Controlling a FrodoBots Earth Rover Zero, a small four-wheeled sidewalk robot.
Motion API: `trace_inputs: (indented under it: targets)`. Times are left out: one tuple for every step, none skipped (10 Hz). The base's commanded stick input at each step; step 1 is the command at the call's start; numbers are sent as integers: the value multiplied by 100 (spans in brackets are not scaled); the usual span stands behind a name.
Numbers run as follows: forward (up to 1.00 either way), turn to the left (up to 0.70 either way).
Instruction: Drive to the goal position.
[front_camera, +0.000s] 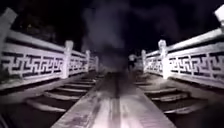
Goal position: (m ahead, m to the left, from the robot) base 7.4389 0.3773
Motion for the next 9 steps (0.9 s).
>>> trace_inputs:
  targets:
    - [70,0]
    - [70,0]
    - [70,0]
    - [70,0]
    - [70,0]
    - [70,0]
    - [70,0]
    - [70,0]
    - [70,0]
